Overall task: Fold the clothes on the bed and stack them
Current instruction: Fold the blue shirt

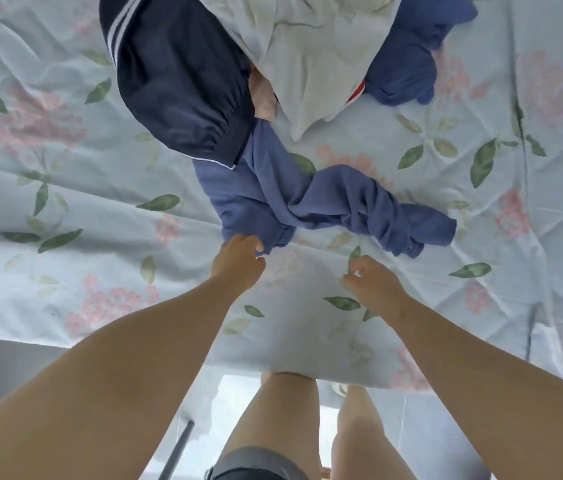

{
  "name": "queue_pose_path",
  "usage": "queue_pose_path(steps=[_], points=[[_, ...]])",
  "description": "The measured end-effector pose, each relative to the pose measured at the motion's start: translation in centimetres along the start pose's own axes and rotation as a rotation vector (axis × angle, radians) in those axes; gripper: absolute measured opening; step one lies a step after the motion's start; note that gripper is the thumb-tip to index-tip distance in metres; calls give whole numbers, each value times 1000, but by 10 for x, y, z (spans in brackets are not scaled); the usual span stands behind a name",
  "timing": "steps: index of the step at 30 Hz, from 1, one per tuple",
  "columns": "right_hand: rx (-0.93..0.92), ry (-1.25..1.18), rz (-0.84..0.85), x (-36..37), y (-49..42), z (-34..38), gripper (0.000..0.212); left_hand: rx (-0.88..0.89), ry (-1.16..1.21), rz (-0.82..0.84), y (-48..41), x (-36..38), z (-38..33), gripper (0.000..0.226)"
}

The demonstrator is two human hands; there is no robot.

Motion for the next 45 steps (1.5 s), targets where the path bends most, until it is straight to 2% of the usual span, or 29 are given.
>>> queue_pose_path(steps=[2,5,7,9,13,16,18,21,25,27,29,31,33,35,38,41,43,45], points=[[-6,-11,-4,1,-8,1,37,-12,19,-28,-9,3,2,39],[4,-18,-19,0,-14,1,37,-78,-104,-69,-20,1,8,50],[-8,-16,-1,2,-16,-1,37,-92,-183,-143,-26,-7,11,34],[-10,-91,7,3,-16,-5,37,-75,-152,-179,-33,-14,14,22],[-66,-154,25,6,-7,-8,33,-17,202,-177,-22,-30,9,16],[-123,-293,17,-2,6,-5,9,46,582,-139,0,-42,-9,6],[-187,-407,26,-13,25,4,18,97,834,-153,23,-59,-25,10],[-364,-432,-14,-44,65,25,31,202,941,-219,68,-92,-58,16],[-618,-561,-108,-96,134,46,29,422,882,-228,141,-119,-133,18],[-775,-582,-92,-116,175,56,29,515,831,-202,178,-127,-171,18],[-894,-547,-34,-130,212,60,31,624,782,-172,215,-132,-207,17],[-957,-437,-46,-141,241,57,24,715,721,-166,249,-135,-238,14],[-972,-299,-136,-154,268,48,5,776,665,-196,277,-138,-259,14],[-985,-263,-219,-169,292,32,18,821,588,-214,300,-137,-274,15],[-1034,-326,-316,-193,326,5,20,792,371,-246,318,-133,-290,23],[-1042,-415,-380,-213,346,-24,20,737,179,-341,324,-130,-304,11],[-1029,-492,-422,-225,356,-43,17,750,197,-347,327,-127,-313,13],[-1012,-563,-461,-236,364,-60,14,806,317,-311,334,-125,-324,12]])
Point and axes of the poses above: each hand's wrist, its own y-axis away from the middle knuckle, its own x-axis out of the palm, z = x × y, the point moved 7 cm from there along -y, towards the middle knuckle, and after that the axes turned 11 degrees about z, right-handed, at the moved point
